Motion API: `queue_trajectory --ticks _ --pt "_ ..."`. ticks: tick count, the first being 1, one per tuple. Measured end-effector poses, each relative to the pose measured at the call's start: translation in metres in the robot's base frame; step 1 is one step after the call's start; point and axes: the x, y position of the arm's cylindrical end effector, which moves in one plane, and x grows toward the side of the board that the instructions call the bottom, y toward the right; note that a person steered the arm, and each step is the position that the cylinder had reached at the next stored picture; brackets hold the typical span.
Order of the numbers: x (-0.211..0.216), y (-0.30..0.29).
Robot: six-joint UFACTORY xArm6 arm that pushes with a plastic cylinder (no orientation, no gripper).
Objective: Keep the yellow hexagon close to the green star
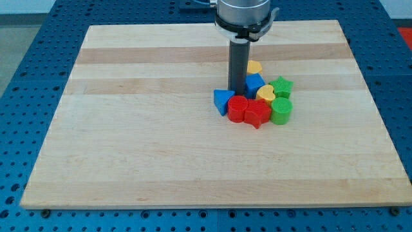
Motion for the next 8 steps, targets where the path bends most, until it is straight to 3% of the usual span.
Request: queue_trajectory --ticks 2,4,6,8 --pt "-0.016 -0.030" --pt "-0.085 -0.027" --pt "-0.069 0.024" --pt "-0.069 0.036"
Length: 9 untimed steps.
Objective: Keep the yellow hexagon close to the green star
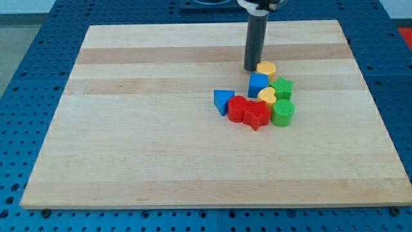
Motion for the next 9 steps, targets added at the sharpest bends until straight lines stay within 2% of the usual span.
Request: queue_trajectory --ticks 3,4,5,9 --pt "0.004 0.000" --pt "-0.021 0.008" --pt "-0.027 0.028" --pt "-0.002 0.010"
